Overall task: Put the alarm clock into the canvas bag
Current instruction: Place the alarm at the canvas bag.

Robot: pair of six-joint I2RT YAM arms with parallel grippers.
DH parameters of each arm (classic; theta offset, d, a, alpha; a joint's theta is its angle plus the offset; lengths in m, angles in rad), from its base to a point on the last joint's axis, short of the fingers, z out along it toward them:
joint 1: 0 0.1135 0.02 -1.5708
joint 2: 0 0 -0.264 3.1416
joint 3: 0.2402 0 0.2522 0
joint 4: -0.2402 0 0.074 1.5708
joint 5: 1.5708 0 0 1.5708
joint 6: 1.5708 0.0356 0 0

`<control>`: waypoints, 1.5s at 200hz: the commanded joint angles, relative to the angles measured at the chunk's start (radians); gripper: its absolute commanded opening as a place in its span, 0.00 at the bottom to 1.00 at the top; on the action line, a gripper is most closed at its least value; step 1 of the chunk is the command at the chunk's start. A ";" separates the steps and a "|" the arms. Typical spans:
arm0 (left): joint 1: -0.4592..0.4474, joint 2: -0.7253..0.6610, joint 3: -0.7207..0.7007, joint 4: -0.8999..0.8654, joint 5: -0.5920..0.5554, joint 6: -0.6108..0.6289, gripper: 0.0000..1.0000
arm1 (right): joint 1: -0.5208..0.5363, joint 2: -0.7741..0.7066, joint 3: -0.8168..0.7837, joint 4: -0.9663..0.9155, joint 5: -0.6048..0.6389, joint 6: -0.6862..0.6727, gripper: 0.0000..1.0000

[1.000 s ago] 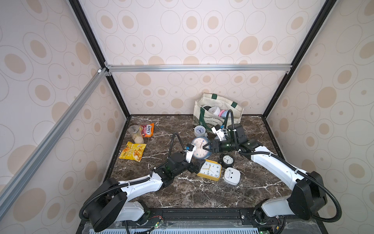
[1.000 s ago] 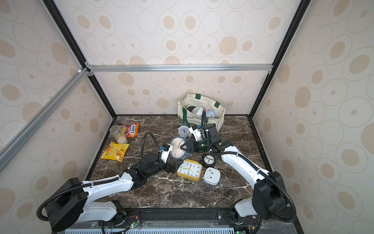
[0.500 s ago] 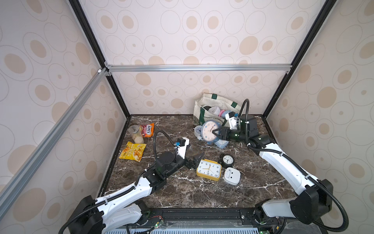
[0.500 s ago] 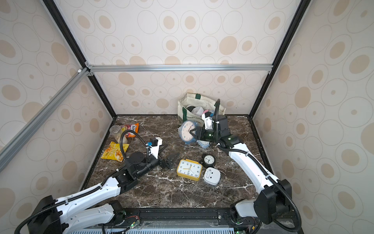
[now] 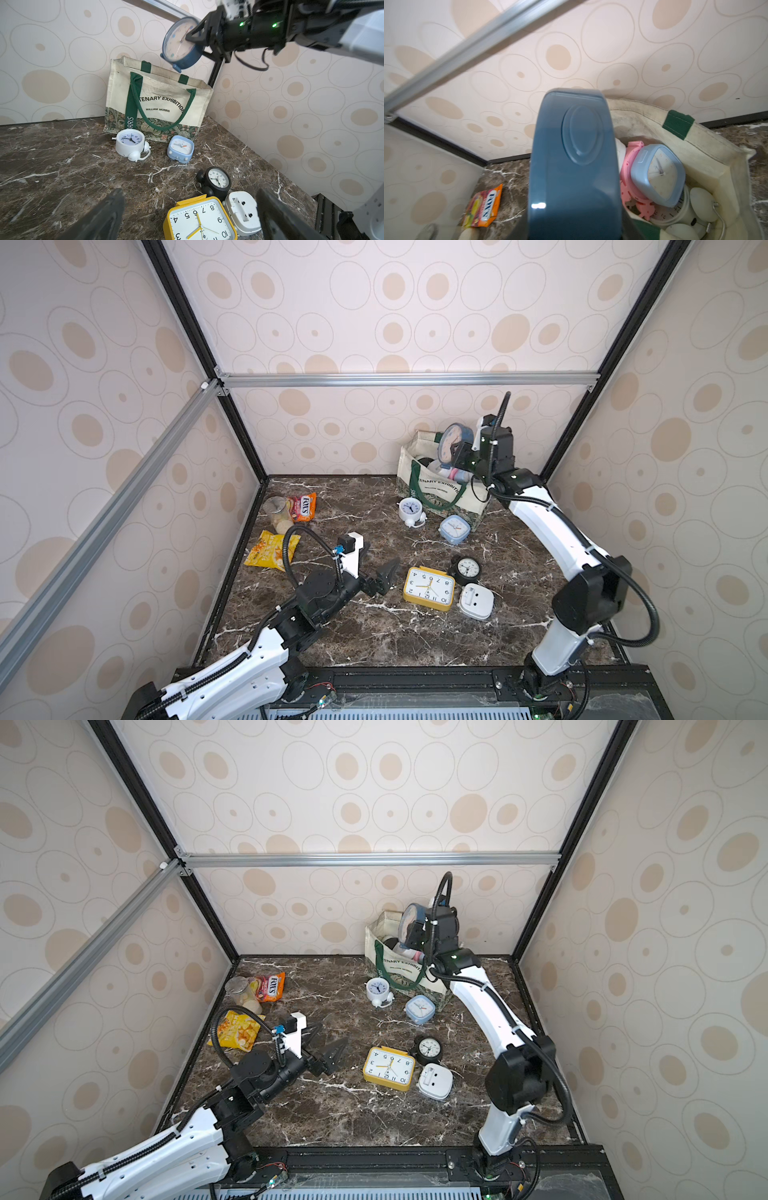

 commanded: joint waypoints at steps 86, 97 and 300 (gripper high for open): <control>0.002 -0.070 -0.050 -0.032 -0.042 -0.072 0.98 | -0.038 0.309 0.216 0.019 0.094 -0.088 0.05; 0.002 -0.064 -0.050 -0.029 -0.044 -0.072 0.98 | -0.044 0.318 0.221 0.012 0.082 -0.083 0.06; 0.002 0.142 0.005 0.026 -0.067 -0.093 0.98 | -0.068 0.084 -0.007 0.116 -0.069 -0.145 0.70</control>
